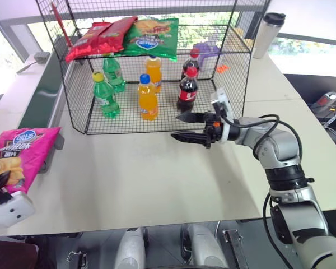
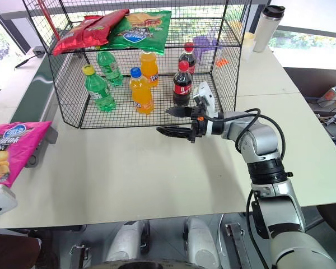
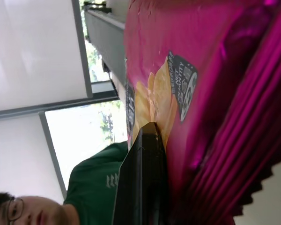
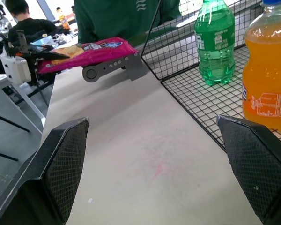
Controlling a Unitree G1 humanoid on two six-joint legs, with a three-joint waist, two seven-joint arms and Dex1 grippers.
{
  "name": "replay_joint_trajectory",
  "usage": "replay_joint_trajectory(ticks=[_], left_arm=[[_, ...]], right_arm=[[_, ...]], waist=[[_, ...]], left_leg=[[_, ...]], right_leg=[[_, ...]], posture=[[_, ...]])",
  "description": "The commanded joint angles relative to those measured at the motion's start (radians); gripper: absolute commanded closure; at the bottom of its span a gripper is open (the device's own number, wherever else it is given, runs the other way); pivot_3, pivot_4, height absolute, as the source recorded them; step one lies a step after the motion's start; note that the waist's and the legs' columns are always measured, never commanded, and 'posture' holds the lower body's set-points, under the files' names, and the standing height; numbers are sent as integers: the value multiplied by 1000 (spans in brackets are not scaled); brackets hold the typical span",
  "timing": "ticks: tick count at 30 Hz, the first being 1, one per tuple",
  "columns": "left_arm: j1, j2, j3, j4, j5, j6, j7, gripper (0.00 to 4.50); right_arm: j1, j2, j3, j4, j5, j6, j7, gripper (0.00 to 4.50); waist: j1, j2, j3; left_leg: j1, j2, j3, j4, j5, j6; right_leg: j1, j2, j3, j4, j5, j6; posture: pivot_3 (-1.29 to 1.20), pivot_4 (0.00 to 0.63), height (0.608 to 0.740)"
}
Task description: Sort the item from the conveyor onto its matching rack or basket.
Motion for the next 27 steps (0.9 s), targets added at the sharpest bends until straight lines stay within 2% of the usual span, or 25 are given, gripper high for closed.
replay_joint_trajectory(ticks=[1,4,7,10,11,13,15,17,19,24,27], left_arm=[[-9,33,178,-107,-193,143,-114,4457],[-41,150,354,-143,-382,336,-298,4457],[-71,288,509,-140,-597,625,-515,4457],[-159,496,623,-22,-727,845,-673,4457],[-195,551,636,19,-743,894,-695,4457],[-330,721,644,135,-862,1060,-771,4457],[-447,839,625,210,-957,1225,-844,4457],[-526,896,597,229,-1042,1340,-933,4457],[-635,944,530,262,-1174,1407,-936,4457],[-862,972,269,291,-1461,1385,-849,4457],[-995,965,89,303,-1626,1312,-768,4457]], right_arm=[[-18,2,-12,12,-4,-26,8,0],[-27,3,-15,34,-9,-33,15,0],[-39,12,-13,53,-12,-40,15,0],[-49,30,-10,61,-11,-46,11,0],[-50,33,-10,61,-11,-47,10,0],[-44,38,-17,43,-3,-42,2,0],[-37,42,-26,27,5,-35,-9,0],[-28,47,-36,6,14,-32,-25,0],[-17,59,-50,-19,25,-35,-47,0],[-23,105,-131,-81,91,-34,-125,0],[-33,89,-156,-119,116,-22,-140,0]], waist=[[0,-1,-1],[2,-2,-1],[-2,-2,-1],[-2,-1,-1],[-1,-1,-1],[2,-1,-1],[0,-2,-1],[-6,1,1],[-8,1,1],[-6,1,1],[-3,1,1]], left_leg=[[0,0,0,0,0,0],[0,0,-1,1,0,0],[0,0,-1,4,0,0],[1,0,-1,6,0,0],[1,0,-2,7,0,0],[1,0,-2,7,0,0],[1,0,-4,8,0,0],[0,-1,-2,8,0,0],[0,-1,-1,8,0,-1],[4,-1,-2,2,1,-1],[4,-1,-2,2,2,-3]], right_leg=[[0,0,0,0,0,0],[0,0,0,1,0,0],[0,1,-1,5,-2,-3],[0,0,0,7,-2,-3],[0,1,-1,9,-2,-3],[-1,2,-1,11,-2,-3],[0,2,-1,12,-2,-2],[0,1,0,11,-2,-1],[0,0,1,10,-1,2],[-1,2,1,13,-2,3],[-1,2,1,14,-2,2]], posture=[[0,150,740],[0,150,740],[0,150,740],[0,150,740],[0,150,740],[0,150,740],[0,150,740],[0,150,740],[0,150,740],[0,150,740],[0,150,740]])
